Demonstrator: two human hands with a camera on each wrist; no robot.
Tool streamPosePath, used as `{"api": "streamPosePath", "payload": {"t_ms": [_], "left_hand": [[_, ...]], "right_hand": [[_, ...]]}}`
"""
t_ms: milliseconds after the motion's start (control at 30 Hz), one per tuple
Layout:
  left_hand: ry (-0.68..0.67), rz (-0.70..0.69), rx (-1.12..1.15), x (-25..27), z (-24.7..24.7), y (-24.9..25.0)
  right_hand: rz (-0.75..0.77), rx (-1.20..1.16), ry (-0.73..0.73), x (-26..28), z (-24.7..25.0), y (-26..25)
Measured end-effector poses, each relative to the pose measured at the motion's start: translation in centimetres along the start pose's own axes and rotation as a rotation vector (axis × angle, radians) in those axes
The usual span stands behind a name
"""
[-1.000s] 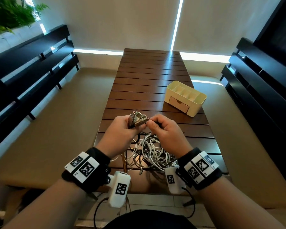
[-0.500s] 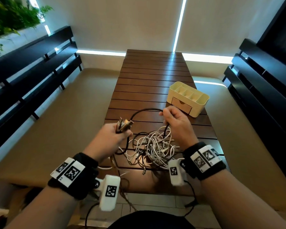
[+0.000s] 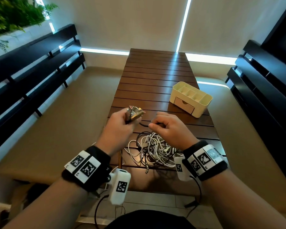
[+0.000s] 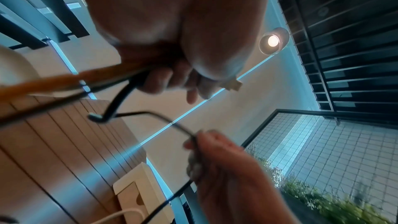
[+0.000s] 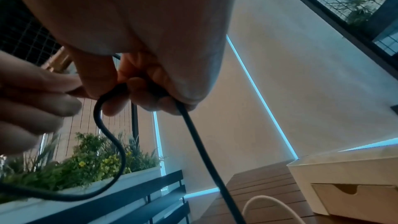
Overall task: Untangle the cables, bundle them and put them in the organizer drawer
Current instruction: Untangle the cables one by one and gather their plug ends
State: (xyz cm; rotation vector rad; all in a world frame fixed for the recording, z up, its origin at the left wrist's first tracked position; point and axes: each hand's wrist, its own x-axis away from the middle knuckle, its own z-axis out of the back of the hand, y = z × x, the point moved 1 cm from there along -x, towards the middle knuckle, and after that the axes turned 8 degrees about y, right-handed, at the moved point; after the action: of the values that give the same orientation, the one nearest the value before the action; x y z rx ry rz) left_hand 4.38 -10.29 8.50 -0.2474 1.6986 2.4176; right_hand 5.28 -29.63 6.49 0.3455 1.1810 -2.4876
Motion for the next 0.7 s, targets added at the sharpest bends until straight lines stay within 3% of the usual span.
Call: {"api": "streamPosePath", "payload": {"t_ms": [67,167,267,367,567,700], "left_hand": [[-0.138,0.021,-0.033,0.0,-0.6,-0.5],[-0.203,-0.017,-0.102,0.1,-0.8,-0.6],[-0.188,-0.058,-0.088,0.3,-0.7,-0.4],[-0.078,-0.071,-0.039,0.4,-0.2,0.3],[0.078,0.136,0.159,0.2,1.3,-0.5],[-0.067,0.29,-0.109,0.5,1.7,-2.5]], "right_hand": [[0.017,-0.053,0.034,-0.1,0.3,-0.7],[0.021,-0.08,0.044,0.2,0.6,-1.1],[-0.061,-0.182,0.027,0.8,0.2,-0.6],[-0.212,-0.299,0.014,1.8,-0.8,0.4],[-0.386,-0.337,0.015,3.5,-2.4,2.8],[-0.35,-0.278,0.124,2.1,-0.4,2.3]]}}
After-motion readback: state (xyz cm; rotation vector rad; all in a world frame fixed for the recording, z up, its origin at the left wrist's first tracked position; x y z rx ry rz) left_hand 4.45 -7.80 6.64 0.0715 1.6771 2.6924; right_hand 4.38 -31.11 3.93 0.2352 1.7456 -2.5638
